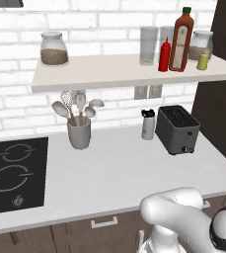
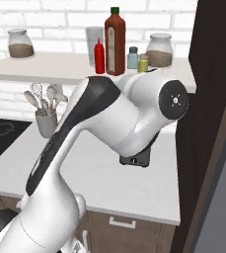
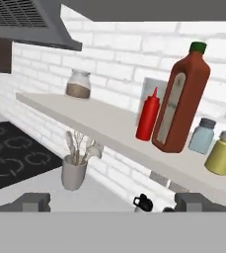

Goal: Put the shaker and condiment bottle from the counter next to their counterparts in the cabinet.

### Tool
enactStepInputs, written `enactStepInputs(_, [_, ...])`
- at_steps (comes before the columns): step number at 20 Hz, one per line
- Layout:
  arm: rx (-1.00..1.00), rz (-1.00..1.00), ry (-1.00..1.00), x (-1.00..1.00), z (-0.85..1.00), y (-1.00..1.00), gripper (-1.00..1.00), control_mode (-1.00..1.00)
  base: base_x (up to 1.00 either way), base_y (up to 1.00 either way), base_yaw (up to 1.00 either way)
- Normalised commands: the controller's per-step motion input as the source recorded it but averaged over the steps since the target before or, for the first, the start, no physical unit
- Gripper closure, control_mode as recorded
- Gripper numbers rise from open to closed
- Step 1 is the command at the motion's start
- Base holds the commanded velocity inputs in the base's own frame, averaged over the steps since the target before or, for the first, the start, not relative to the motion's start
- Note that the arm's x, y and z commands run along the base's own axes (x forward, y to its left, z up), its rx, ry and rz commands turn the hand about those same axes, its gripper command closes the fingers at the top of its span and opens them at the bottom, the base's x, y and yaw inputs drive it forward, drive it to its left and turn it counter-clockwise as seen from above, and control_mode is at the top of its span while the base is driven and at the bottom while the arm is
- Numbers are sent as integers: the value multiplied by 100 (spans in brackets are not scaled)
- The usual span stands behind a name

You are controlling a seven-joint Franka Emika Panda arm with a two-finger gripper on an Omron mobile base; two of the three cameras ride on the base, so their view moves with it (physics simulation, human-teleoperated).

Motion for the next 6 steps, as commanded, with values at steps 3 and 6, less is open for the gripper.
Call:
enactStepInputs(3, [0,0,-2,-84,0,43,-100,-100,0,0,0])
enactStepInputs(6, [0,0,-3,-91,0,37,-100,-100,0,0,0])
